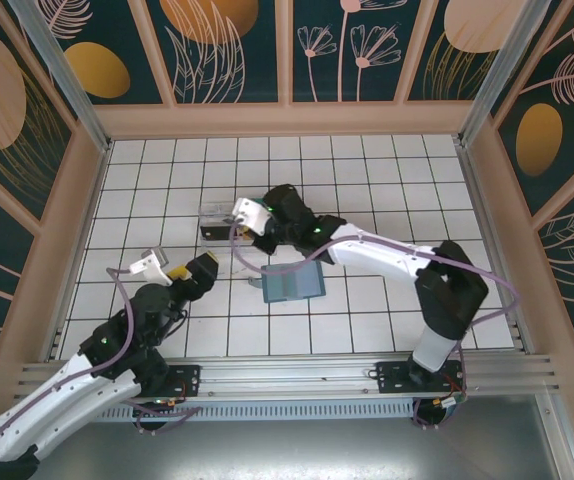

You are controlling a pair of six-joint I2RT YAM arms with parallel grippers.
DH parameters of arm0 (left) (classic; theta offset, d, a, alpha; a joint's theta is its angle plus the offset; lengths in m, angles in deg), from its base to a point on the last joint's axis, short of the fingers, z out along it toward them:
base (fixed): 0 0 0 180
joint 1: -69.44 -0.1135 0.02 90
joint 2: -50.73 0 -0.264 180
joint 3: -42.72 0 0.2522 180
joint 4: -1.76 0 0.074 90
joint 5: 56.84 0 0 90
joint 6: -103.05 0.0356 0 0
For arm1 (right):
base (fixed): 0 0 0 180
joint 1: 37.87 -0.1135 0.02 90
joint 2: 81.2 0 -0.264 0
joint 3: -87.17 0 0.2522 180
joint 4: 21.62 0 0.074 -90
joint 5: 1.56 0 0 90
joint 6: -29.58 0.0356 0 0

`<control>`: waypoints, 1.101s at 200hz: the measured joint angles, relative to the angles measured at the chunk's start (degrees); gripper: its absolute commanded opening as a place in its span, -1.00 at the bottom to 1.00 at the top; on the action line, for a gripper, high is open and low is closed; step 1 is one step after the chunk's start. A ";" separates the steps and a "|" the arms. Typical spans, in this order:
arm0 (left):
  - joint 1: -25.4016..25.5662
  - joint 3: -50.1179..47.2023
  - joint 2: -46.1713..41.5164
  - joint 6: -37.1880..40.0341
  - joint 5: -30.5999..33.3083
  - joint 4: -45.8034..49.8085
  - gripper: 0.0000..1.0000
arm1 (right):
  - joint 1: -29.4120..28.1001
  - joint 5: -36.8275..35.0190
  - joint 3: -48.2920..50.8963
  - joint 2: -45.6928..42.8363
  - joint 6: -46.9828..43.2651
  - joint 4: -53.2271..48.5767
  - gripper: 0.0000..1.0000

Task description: Take the credit cards out of the card holder

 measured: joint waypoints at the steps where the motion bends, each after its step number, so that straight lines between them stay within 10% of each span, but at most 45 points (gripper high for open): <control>1: 0.00 0.00 -0.22 -0.02 0.09 0.28 0.97 | -0.07 -0.09 -0.26 0.15 -0.24 -0.13 -1.00; 86: 0.00 0.31 -12.85 -4.22 6.38 14.45 0.97 | -2.19 -0.94 -21.88 15.72 -17.94 -13.42 -1.00; 220: 0.00 0.46 -13.40 -5.18 8.15 16.52 0.97 | -2.60 -3.89 -24.83 22.73 -22.27 -15.58 -1.00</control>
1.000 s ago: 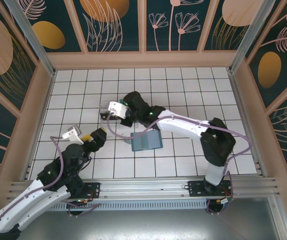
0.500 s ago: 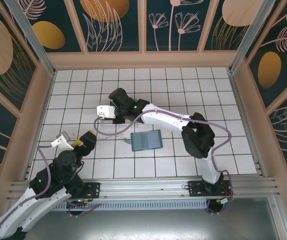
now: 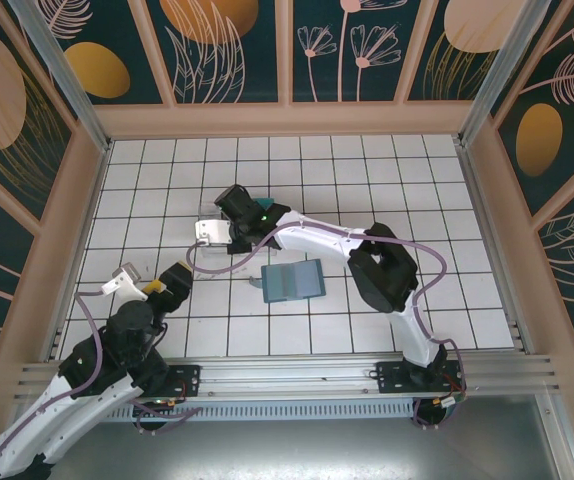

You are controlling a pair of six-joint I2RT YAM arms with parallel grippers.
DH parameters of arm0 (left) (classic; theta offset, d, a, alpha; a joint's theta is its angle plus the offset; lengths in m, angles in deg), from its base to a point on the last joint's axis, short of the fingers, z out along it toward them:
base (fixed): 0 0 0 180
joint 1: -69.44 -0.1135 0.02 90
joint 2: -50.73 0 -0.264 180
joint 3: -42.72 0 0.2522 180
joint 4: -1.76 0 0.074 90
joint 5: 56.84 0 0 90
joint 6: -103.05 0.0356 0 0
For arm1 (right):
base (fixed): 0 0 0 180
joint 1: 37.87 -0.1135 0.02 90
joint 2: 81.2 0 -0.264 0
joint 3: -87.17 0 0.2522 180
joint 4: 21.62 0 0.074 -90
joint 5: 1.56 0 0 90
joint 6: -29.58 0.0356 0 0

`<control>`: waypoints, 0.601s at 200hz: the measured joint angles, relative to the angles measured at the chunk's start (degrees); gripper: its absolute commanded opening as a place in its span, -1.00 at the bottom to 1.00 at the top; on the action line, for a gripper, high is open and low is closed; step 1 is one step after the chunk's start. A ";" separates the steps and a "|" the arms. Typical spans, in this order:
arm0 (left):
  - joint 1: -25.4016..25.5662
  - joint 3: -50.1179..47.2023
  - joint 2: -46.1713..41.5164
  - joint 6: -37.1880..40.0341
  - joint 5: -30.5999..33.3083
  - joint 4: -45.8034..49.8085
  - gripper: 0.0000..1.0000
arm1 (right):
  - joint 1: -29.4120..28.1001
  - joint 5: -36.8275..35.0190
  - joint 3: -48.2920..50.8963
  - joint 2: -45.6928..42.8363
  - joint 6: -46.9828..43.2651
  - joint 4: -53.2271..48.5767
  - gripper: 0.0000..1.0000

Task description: Take the credit cards out of the card holder

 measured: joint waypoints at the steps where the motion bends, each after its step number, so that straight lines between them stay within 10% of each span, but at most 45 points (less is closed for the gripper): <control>1: 0.00 0.00 0.00 0.00 0.00 0.00 0.97 | 0.00 0.00 -0.02 0.00 0.00 0.04 -1.00; 89: 0.00 0.00 0.61 0.02 -0.04 -0.04 0.97 | 1.36 -0.39 -2.58 1.66 0.92 0.76 -1.00; 120: 0.00 0.00 0.61 0.02 -0.07 -0.04 0.97 | 1.55 -0.46 -3.13 2.23 2.16 0.81 -0.54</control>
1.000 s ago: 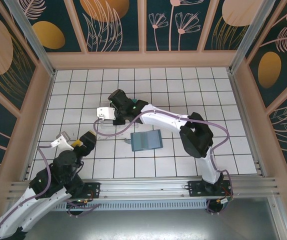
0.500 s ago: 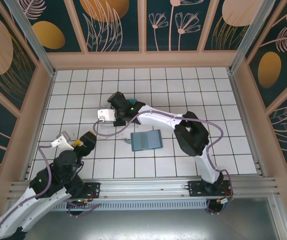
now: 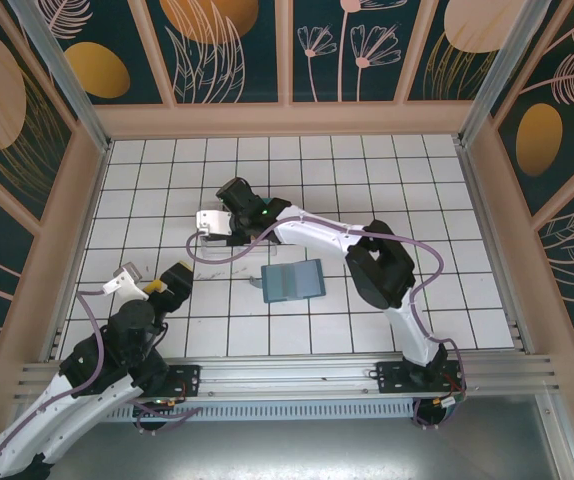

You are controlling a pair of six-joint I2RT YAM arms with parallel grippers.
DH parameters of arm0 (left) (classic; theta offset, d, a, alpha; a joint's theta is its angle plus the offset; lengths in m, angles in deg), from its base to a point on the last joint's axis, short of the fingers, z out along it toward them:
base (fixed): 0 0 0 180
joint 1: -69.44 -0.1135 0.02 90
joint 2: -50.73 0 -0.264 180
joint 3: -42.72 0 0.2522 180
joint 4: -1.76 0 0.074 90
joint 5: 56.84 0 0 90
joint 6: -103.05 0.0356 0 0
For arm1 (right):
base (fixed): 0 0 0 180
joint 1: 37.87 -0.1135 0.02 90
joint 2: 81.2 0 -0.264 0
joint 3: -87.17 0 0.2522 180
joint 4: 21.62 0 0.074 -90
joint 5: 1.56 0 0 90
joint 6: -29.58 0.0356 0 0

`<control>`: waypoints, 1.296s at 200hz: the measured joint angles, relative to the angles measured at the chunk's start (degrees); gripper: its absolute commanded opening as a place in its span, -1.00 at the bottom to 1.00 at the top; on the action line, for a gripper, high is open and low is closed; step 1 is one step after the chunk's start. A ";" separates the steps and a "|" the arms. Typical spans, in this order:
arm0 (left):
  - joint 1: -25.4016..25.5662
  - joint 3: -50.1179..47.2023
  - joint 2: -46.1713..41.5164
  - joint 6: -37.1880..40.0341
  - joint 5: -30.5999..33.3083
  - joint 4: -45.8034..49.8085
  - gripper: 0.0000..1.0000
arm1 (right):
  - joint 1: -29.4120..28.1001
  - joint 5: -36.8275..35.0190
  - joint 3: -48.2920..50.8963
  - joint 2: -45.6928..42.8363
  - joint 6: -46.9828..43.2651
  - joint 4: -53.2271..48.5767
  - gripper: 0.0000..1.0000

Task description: Take the credit cards out of the card holder

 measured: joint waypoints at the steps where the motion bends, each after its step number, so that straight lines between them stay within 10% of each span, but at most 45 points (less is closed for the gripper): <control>1: 0.00 -0.02 0.00 0.00 0.00 0.00 0.97 | 0.00 0.00 -0.02 0.04 -0.04 0.02 -0.54; 120: 0.00 -0.04 3.04 1.20 -0.85 -2.01 0.97 | 0.44 -2.82 0.94 0.81 7.96 5.86 -0.28; 171: 0.00 -1.92 11.56 3.50 -5.53 -9.75 0.96 | 2.40 -3.96 20.44 -17.66 24.11 14.36 -0.25; 259: 0.00 -4.28 41.27 3.48 -22.51 -34.73 0.22 | 9.94 -2.80 57.40 -43.32 60.63 21.79 -0.18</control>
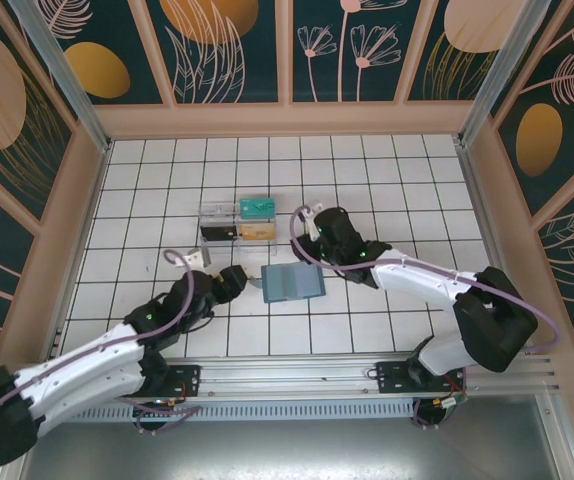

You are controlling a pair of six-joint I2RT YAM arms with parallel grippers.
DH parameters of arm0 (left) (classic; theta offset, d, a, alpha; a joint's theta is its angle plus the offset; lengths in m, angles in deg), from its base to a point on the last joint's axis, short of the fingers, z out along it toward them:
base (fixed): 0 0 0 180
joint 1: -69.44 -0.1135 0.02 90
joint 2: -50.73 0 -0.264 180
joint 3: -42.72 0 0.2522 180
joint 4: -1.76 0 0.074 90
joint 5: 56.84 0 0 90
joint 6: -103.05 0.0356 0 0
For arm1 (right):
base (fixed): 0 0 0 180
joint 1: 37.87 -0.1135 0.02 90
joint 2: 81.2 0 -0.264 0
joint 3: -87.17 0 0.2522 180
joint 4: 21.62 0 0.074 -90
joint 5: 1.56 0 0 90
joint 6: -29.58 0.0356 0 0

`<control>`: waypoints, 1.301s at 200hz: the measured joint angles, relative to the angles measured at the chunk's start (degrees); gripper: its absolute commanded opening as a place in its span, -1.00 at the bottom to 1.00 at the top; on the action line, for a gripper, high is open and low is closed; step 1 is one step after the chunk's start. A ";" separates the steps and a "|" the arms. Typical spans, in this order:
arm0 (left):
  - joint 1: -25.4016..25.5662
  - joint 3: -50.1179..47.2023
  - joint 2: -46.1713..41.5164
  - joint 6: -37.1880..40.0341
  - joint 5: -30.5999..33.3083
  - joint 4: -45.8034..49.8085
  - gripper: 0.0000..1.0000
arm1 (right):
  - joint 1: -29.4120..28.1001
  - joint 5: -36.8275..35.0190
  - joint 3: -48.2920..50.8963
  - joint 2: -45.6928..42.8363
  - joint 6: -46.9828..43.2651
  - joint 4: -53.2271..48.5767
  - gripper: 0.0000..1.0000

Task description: Take the credit cards out of the card holder

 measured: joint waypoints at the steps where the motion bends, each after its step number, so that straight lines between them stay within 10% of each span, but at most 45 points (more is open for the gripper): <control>1: 0.00 0.04 0.28 -0.07 -0.15 -0.11 0.21 | 0.00 0.04 0.22 -0.04 0.17 -0.02 -0.18; 104: 4.42 8.13 28.63 -0.87 -9.49 -12.50 -0.08 | 1.64 4.48 16.24 -3.13 20.70 4.87 -0.32; 260: 4.42 11.74 40.41 -0.42 -10.21 -13.81 -0.20 | 1.64 5.53 17.18 0.48 23.28 7.93 -0.33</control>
